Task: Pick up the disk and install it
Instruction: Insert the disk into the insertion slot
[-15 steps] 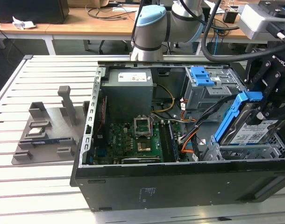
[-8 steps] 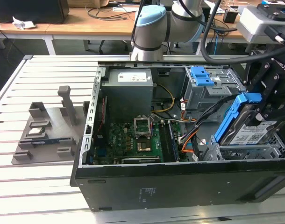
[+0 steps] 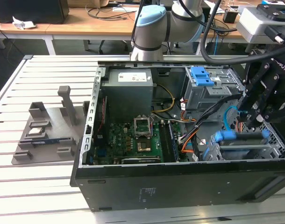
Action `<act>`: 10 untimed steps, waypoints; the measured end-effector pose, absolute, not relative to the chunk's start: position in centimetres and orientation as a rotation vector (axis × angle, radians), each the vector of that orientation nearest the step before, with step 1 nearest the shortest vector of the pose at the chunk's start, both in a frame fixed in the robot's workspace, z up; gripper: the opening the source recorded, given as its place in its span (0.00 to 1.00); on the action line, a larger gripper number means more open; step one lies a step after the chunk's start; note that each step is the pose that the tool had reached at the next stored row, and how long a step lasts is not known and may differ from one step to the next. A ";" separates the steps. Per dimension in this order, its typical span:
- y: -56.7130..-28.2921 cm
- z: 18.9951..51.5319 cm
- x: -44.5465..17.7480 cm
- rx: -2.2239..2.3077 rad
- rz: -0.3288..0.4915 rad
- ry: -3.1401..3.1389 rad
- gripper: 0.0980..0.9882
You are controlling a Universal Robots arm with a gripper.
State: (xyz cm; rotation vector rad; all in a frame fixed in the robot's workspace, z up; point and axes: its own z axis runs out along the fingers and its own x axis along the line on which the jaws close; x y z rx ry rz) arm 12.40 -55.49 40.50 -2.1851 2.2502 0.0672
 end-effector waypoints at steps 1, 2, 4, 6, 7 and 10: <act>-55.5 40.5 12.4 -2.185 0.067 2.250 0.39; -55.5 40.5 12.4 -2.185 0.067 2.250 0.39; -55.5 40.5 12.4 -2.185 0.067 2.250 0.37; -55.5 40.5 12.4 -2.185 0.067 2.250 0.22; -55.5 40.5 12.4 -2.185 0.067 2.250 0.15; -55.5 40.5 12.4 -2.185 0.067 2.250 0.02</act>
